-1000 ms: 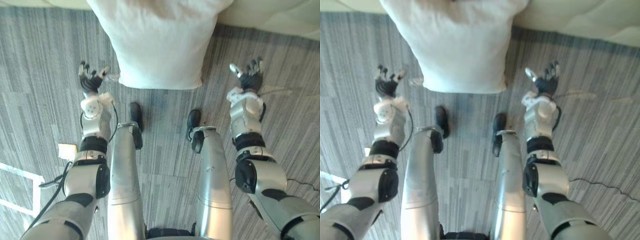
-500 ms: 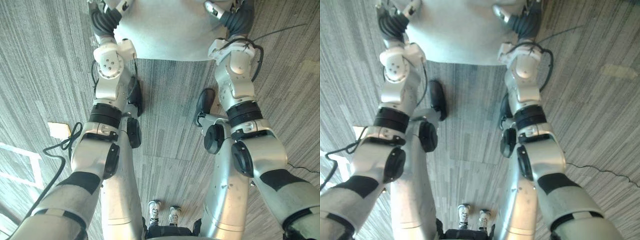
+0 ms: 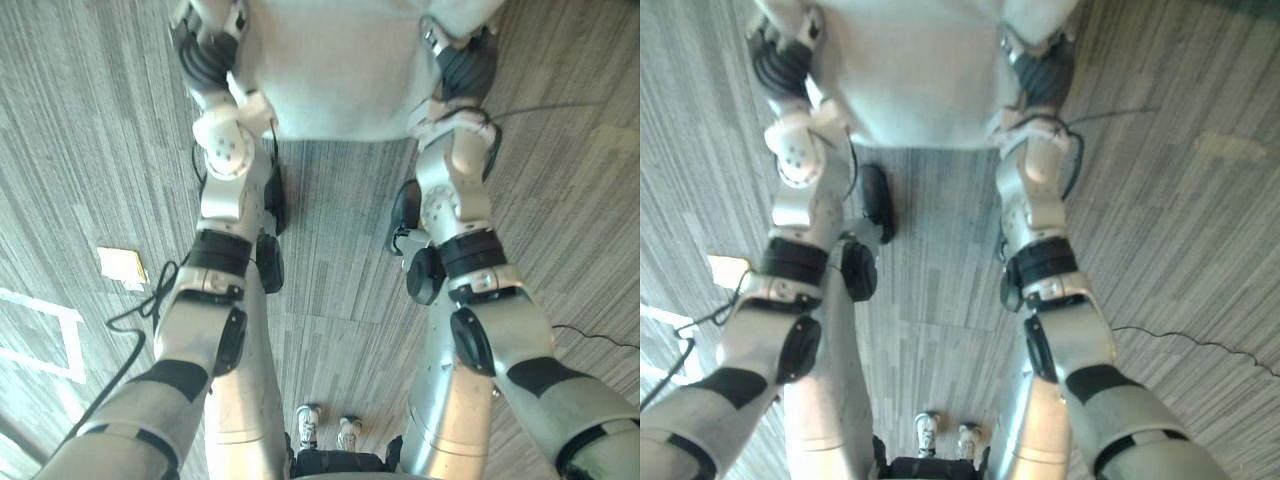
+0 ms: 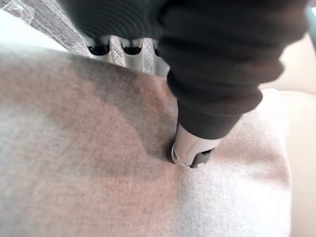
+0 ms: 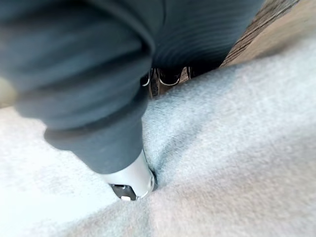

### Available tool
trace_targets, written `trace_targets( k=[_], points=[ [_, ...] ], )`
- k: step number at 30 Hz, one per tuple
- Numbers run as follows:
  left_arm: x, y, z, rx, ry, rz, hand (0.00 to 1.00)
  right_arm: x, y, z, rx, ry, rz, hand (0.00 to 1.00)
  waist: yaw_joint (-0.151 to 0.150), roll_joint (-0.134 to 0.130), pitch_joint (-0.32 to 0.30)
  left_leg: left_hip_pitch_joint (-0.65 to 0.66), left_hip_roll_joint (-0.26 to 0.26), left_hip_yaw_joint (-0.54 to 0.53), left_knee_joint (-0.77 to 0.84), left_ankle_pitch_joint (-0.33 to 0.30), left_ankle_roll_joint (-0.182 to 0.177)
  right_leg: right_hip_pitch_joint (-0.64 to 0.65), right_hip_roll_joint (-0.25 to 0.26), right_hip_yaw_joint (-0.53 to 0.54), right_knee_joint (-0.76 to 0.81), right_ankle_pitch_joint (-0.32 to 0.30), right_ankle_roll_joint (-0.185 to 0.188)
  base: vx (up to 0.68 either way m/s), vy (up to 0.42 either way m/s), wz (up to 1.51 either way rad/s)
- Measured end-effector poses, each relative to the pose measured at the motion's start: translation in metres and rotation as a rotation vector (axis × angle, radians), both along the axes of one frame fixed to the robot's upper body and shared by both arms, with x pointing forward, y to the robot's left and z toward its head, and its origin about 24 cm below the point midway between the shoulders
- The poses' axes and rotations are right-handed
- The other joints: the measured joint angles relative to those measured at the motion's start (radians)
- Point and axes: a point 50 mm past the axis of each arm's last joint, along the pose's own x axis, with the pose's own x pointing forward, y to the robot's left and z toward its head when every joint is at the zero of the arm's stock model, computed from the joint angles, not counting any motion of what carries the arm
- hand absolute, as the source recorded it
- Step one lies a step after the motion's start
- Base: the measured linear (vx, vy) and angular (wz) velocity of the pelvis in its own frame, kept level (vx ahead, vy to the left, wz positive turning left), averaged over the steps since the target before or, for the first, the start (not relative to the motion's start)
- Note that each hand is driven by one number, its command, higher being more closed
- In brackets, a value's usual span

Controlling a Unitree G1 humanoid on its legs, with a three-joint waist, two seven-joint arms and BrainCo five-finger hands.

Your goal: Pick up cushions and gather them together orderly.

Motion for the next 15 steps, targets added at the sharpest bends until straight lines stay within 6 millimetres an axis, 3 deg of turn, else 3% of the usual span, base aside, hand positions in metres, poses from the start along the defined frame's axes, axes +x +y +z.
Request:
trace_targets(
  k=[1, 3, 4, 5, 10, 15],
  points=[
    [-0.001, -0.001, -0.004, -0.002, 0.007, -0.003, 1.0, -0.001, 0.0, -0.004, 0.006, 0.005, 0.003, 1.0, -0.001, 0.0, -0.001, 0.029, 0.0, 0.0, -0.011, 0.001, -0.001, 0.03, 0.0, -0.003, -0.012, 0.001, 0.0, 0.06, 0.003, -0.06],
    [-0.007, -0.007, -0.033, -0.005, 0.054, -0.024, 1.0, -0.01, -0.001, -0.027, 0.035, 0.033, 0.005, 1.0, -0.013, -0.002, -0.029, 0.182, 0.001, 0.0, -0.083, 0.001, -0.002, 0.187, 0.001, -0.012, -0.09, 0.003, -0.003, 0.07, -0.007, 0.0],
    [-0.014, -0.012, -0.057, -0.013, 0.094, -0.04, 1.0, -0.019, -0.004, -0.047, 0.052, 0.052, -0.004, 1.0, -0.015, -0.005, -0.122, 0.209, 0.001, 0.001, -0.127, 0.001, -0.002, 0.216, 0.001, -0.017, -0.136, 0.004, -0.003, 0.06, 0.003, 0.0],
    [-0.017, -0.015, -0.064, -0.018, 0.103, -0.048, 1.0, -0.022, -0.006, -0.052, 0.059, 0.051, -0.008, 1.0, -0.016, -0.004, -0.153, 0.219, 0.0, 0.003, -0.146, 0.002, -0.001, 0.225, 0.001, -0.018, -0.153, 0.007, -0.003, 0.1, 0.01, 0.0],
    [-0.047, -0.031, -0.096, -0.029, 0.115, -0.12, 1.0, -0.058, -0.019, -0.081, 0.071, 0.009, -0.043, 1.0, -0.025, -0.005, -0.171, 0.551, 0.001, 0.028, -0.323, 0.02, -0.014, 0.552, 0.0, -0.037, -0.337, 0.031, -0.01, 0.15, -0.026, -0.03],
    [-0.077, -0.03, -0.141, -0.023, 0.224, -0.162, 1.0, -0.087, -0.024, -0.135, 0.043, 0.165, -0.038, 1.0, -0.029, -0.013, -0.255, 0.843, -0.003, 0.059, -0.508, 0.033, -0.017, 0.833, -0.004, -0.046, -0.511, 0.044, 0.0, 0.17, -0.023, 0.01]
  ],
)
